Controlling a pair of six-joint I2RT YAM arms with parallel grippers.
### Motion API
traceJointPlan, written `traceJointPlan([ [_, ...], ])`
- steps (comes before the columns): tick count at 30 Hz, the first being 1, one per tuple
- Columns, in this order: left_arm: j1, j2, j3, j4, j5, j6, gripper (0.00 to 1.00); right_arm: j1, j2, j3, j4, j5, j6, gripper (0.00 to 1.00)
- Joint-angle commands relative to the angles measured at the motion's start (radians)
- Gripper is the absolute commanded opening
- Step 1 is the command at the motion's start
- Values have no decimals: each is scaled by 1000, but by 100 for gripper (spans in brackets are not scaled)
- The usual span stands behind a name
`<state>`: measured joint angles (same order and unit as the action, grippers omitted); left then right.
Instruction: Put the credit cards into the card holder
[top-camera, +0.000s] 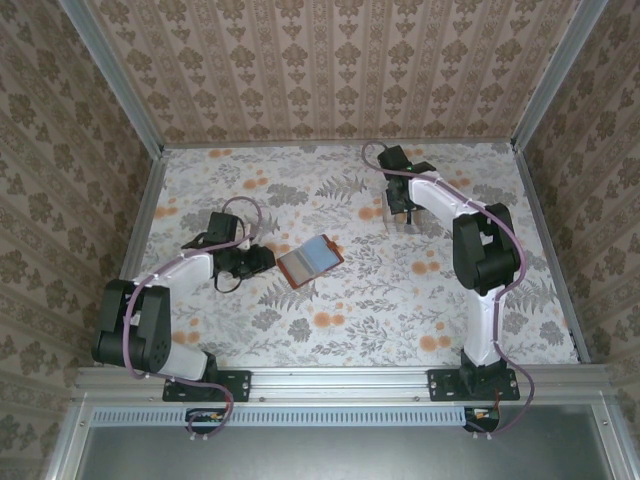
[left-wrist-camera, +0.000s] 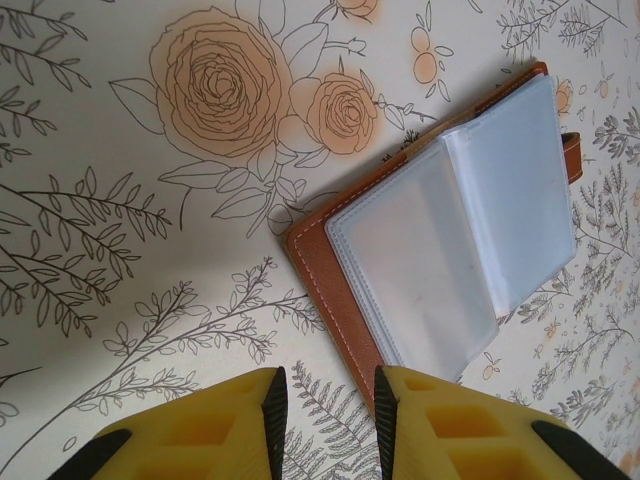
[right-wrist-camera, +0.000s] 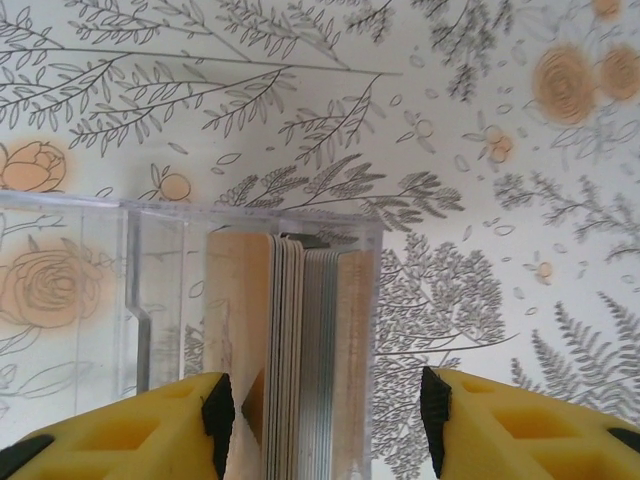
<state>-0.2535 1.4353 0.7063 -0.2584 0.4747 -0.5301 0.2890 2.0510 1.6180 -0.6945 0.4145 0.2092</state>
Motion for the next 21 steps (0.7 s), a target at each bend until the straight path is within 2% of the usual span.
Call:
traceJointPlan([
  [1,5,-26,-7,-18,9,4,32,-24,-7,11,-40,-79,42,54],
  [11,3,-23,-7,-12,14,-2,32,-37,-21,8,-40,-59,28,50],
  [21,-8,-13,-7,5,13,-16,32,-36,-71,-1,-34,19,-2,47],
])
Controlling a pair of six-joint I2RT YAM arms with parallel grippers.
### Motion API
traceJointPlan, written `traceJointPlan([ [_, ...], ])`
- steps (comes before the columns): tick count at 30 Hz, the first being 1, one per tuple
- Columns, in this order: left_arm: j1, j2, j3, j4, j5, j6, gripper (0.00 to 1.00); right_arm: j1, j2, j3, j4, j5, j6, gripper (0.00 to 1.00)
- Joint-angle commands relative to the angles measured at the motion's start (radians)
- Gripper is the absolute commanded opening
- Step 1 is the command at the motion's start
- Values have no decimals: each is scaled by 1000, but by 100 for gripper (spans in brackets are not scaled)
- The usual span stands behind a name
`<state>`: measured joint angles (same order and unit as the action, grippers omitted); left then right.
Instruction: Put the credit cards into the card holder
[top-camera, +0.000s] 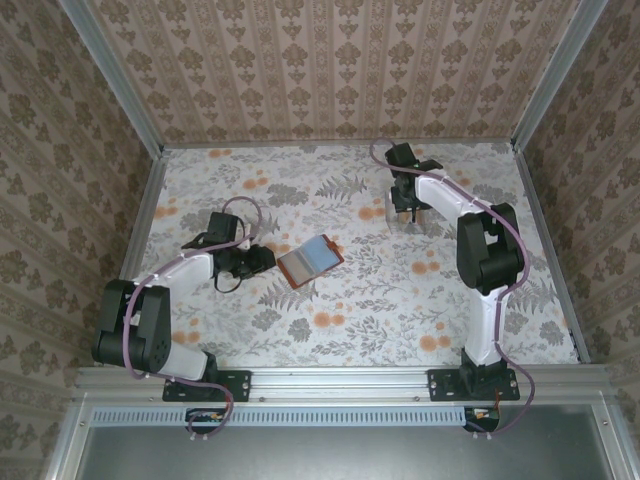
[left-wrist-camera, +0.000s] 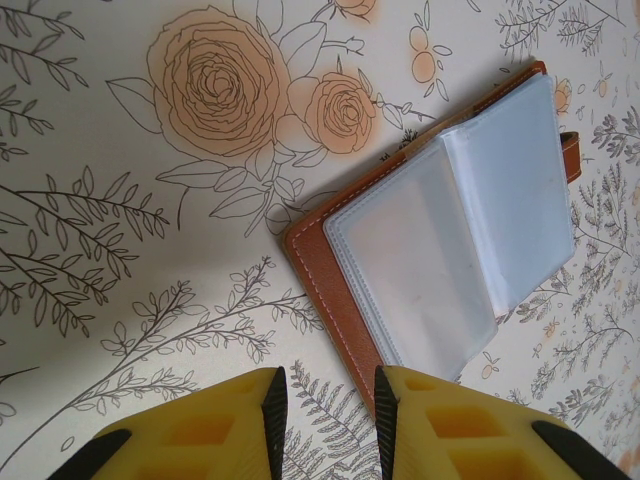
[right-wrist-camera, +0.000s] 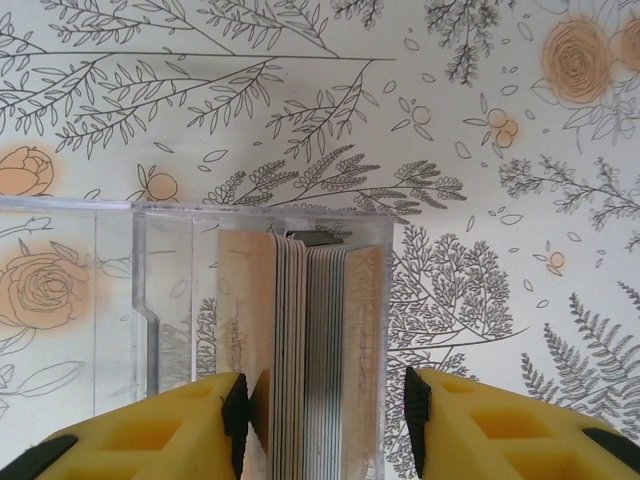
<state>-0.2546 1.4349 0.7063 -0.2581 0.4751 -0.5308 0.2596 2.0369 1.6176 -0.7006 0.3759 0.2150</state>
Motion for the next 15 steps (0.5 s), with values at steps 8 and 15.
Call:
traceJointPlan([
  [8,-22,2,7,1,15,-14,32,-6,-66,-16,-25,57,-13,33],
  [15,-30,10,10,0,16,-14,31,-6,-80,-39,-9,-3,-15,10],
])
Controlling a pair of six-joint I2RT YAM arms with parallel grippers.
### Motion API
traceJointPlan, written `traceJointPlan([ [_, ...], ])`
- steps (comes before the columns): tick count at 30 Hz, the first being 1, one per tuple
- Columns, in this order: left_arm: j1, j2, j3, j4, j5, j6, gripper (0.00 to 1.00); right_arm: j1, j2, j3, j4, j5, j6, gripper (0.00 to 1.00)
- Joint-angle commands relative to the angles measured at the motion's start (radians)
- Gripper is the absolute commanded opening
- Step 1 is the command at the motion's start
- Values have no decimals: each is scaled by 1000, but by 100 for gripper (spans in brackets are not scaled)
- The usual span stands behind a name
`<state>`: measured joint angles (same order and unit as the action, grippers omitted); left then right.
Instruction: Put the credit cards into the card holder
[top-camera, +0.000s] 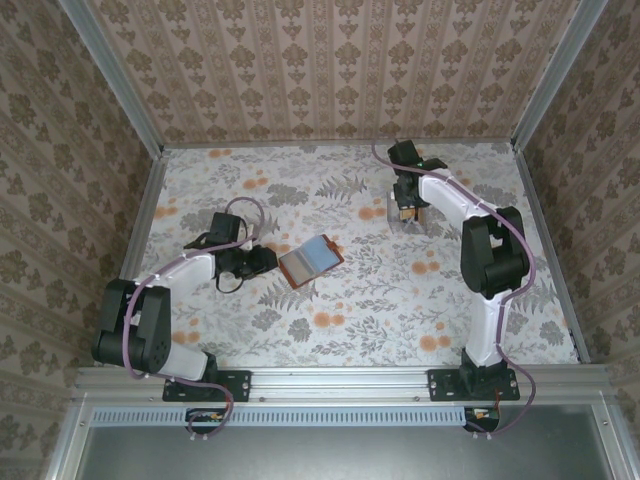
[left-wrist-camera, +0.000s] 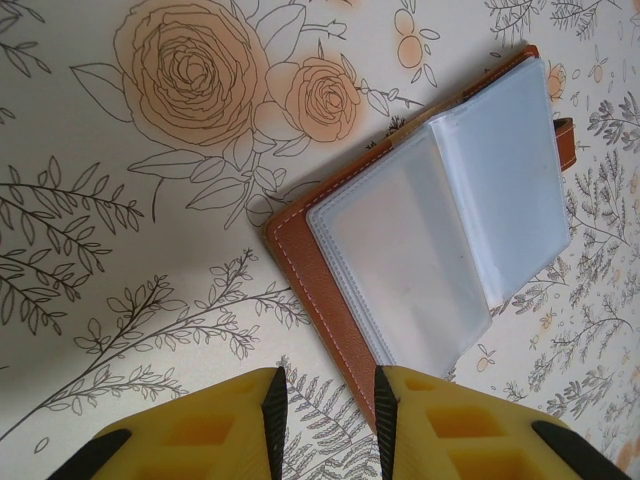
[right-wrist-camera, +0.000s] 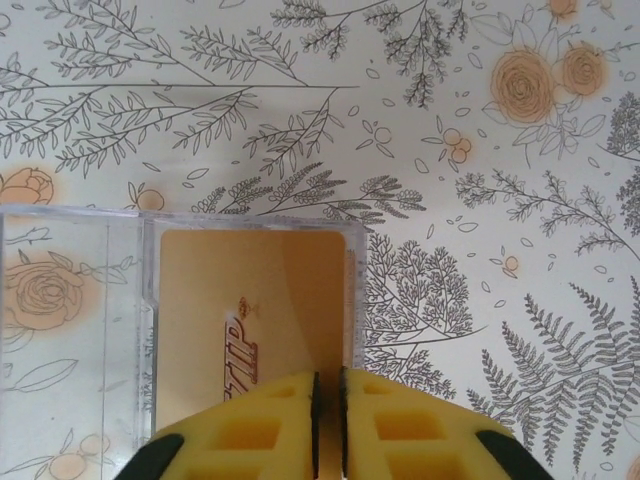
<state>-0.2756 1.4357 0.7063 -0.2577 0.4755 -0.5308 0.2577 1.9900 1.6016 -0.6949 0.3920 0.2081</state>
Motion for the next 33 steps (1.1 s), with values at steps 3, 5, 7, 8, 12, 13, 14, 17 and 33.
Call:
traceJointPlan([
  [3,-13,12,10,0,18,-13,32,-5,-41,-33,-9,-43,-3,5],
  [5,-13,10,10,-3,20,-11,32,-5,-47,-39,-7,-58,0,2],
  [7,-13,8,10,-6,20,-10,32,-6,-66,-52,2,-85,8,0],
  [8,-13,7,10,-6,23,-9,32,-8,-76,-59,9,-98,14,0],
  [12,-13,0,8,-5,30,-11,32,-22,-123,-86,28,-169,29,0],
  [13,-13,-2,9,-5,31,-13,32,-31,-130,-94,34,-194,35,0],
  [14,-13,-2,7,-2,33,-14,32,-42,-135,-99,40,-225,45,0],
  [17,-13,-1,5,3,37,-16,33,-79,-135,-110,49,-310,68,0],
  [33,-12,-6,-4,8,44,-23,41,-111,-129,-115,41,-374,70,37],
])
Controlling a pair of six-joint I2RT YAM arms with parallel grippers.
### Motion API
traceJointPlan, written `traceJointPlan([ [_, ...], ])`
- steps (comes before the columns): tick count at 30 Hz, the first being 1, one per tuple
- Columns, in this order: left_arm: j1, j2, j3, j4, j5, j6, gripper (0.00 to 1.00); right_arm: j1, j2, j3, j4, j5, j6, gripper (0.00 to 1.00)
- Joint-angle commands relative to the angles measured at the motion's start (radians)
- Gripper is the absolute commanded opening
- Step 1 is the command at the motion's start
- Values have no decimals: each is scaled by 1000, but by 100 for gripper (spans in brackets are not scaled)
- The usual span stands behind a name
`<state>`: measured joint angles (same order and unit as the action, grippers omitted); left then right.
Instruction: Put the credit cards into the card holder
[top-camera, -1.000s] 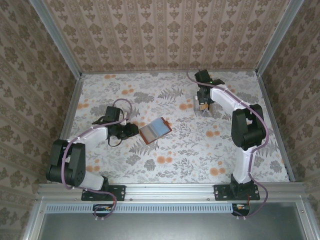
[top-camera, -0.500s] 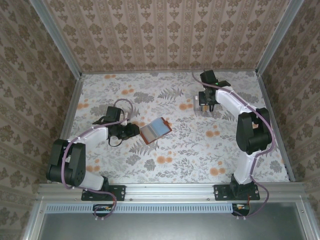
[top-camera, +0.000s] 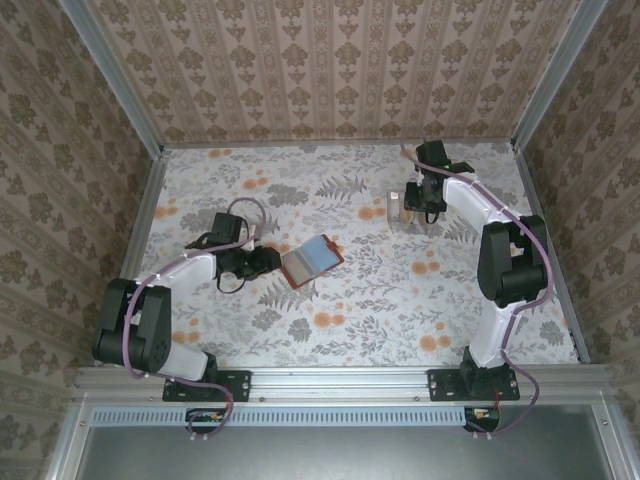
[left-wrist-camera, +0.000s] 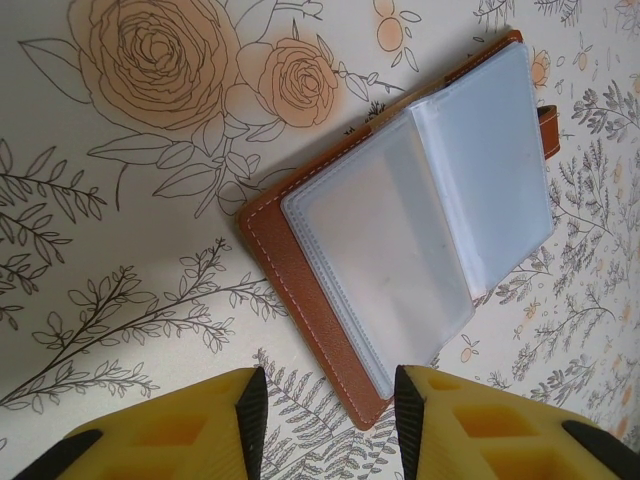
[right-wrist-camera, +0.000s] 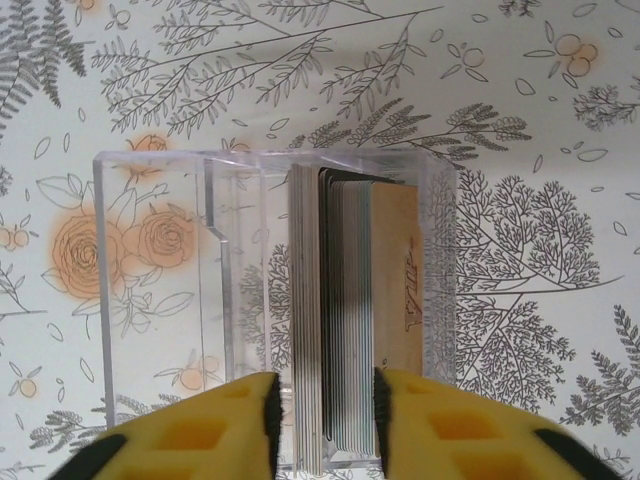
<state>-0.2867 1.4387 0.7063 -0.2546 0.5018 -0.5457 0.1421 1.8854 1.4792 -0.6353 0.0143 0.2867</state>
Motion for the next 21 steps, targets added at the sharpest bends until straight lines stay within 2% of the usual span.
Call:
traceJointPlan([
  [1,0,-9,-5,6,17,-8,42,5,-20,14,-23,3,-17,38],
  [8,-3,-3,-3,15,21,-13,43,5,48,48,-36,0,-38,48],
  [14,-3,4,6,16,20,-10,44,10,114,71,-49,50,-52,47],
  [18,-4,8,8,17,25,-10,44,16,101,63,-44,143,-60,36],
  [21,-5,10,8,21,24,-10,44,19,54,37,-11,160,-51,35],
])
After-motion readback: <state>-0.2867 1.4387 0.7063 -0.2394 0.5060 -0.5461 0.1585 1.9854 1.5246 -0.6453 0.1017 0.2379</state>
